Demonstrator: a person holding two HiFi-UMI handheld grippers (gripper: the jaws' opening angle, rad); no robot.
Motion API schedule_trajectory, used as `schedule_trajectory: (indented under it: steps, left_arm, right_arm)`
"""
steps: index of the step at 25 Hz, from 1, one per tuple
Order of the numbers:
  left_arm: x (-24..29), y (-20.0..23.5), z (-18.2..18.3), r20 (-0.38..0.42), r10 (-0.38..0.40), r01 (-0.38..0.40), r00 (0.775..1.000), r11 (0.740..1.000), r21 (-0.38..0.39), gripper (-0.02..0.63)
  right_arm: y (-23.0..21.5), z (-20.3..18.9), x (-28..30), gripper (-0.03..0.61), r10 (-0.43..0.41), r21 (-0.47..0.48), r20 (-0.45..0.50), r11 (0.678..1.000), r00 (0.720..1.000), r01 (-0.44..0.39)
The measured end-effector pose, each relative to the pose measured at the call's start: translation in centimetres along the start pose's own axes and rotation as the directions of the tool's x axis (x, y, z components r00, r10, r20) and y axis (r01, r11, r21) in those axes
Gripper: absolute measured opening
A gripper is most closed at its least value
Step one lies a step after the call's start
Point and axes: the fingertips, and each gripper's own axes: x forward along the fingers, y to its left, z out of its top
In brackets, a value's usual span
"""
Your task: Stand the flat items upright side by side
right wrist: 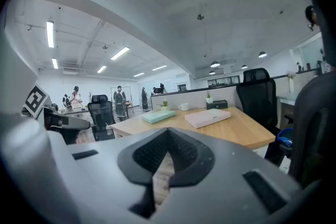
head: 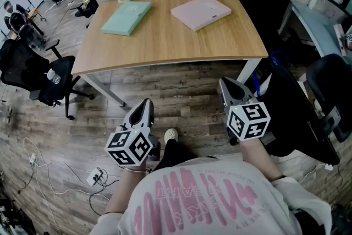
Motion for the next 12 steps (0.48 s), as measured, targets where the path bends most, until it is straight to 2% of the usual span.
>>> schedule_trajectory:
  steps: [7,12]
  left_arm:
    - [-0.5,1.3,0.7,0.014,0.02,-0.02,1.0,1.0,-0.014,0.002]
    - [-0.5,4.1,1.9,0.032,0.034,-0.033,0.999,0.999,-0.021,0.002]
  right_arm:
    - [1.1,-0.8,1.0,-0.003,0.012,0.009,-0.031,1.0,0.999,-0.012]
    - [2.8,-0.8,4.0,-0.003,0.037,0.029,-0.036,0.999,0.999,-0.036]
